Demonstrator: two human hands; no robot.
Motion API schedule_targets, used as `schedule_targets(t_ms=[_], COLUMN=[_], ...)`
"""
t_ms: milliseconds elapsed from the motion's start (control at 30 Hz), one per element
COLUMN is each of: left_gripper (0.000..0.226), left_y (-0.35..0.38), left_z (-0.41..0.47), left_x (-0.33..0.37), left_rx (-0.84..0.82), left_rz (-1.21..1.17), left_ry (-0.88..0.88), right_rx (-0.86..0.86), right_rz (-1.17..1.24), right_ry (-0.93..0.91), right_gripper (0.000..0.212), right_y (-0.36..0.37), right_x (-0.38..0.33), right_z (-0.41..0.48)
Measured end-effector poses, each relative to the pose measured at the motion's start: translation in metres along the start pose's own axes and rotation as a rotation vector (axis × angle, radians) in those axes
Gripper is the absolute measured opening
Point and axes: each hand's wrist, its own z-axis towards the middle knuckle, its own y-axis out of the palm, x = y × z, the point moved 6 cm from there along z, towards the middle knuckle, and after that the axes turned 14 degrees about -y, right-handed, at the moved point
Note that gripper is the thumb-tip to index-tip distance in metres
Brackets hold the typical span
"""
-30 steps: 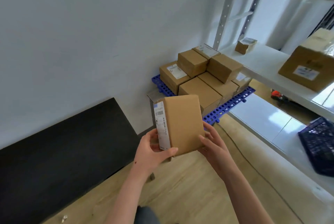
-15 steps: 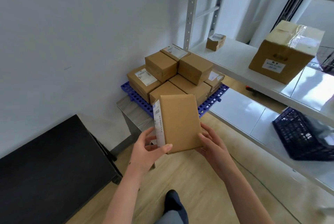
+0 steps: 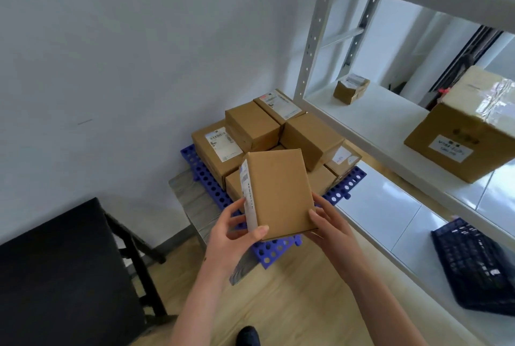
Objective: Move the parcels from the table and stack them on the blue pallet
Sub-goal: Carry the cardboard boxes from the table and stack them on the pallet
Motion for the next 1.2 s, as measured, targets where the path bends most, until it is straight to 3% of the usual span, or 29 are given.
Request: schedule_targets(t_ms=[333,533,700,933,1100,1200], left_gripper=[0.075,0.078,0.038,0.032,0.040,0.056], left_y=[0.018,0.052,0.083,0.110,0.117,0.121], left_z=[0.050,0.080,0.113,0.136,0.135,0.132], left_x=[0.007,0.003,-0.010,-0.022,-0.027,-0.024], left_rx=[0.114,0.230,0.368,0.560,0.646,0.727], left_rz=[-0.078,-0.163,-0.326,-0.388,-0.323,-0.159], left_ry=[-0.074,-0.107,-0.191,-0.179,-0.163,-0.145], right_rx=[-0.072,-0.190,-0.354,-0.520,-0.626,-0.681], right_rz=[-0.032,-0.116,-0.224,-0.304,-0.335,-0.329], right_ry=[0.035,0.026,0.058,0.086,0.099,0.126], right_gripper=[0.031,0.037,0.042,0.049,0.055,0.058], right_y=[-0.025,-0.047,-0.066,-0.078,-0.080,-0.079], right_x=[0.007,0.012,0.029,0.038,0.040,0.039], right_z=[0.068,0.118,0.159,0.193,0.194,0.188])
